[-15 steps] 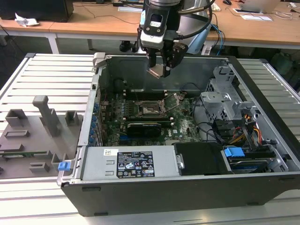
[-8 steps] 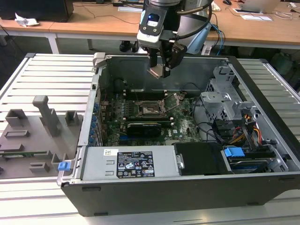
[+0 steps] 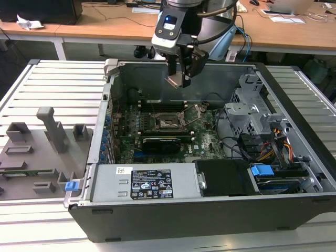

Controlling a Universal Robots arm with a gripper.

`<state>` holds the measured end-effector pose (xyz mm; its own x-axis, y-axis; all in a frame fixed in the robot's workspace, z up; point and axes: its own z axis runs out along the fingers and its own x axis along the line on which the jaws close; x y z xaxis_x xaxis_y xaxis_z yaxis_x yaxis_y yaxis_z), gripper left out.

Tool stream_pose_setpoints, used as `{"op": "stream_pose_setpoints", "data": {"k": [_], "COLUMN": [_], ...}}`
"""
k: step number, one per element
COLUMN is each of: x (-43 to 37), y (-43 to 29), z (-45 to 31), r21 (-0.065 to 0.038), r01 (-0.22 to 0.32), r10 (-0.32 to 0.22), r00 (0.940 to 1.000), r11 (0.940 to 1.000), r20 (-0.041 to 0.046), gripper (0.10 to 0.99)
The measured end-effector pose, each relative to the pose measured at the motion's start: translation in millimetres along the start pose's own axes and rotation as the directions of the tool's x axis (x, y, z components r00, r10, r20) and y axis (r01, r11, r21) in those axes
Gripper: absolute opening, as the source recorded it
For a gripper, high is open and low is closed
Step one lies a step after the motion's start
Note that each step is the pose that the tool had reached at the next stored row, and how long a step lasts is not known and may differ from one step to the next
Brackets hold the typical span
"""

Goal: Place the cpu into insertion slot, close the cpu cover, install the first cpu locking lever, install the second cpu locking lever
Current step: 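Place the cpu into insertion slot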

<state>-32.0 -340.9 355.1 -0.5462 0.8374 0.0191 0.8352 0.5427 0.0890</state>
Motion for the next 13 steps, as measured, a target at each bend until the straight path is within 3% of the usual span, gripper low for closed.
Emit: {"op": "stream_pose_setpoints", "data": {"k": [13], "x": [0.0], "y": [-0.1], "z": [0.7], "r21": [-0.001], "r01": [-0.044], "r10": [0.044], "r00": [0.9990], "r11": [0.9990], "r20": [0.0039], "gripper": [0.537]}}
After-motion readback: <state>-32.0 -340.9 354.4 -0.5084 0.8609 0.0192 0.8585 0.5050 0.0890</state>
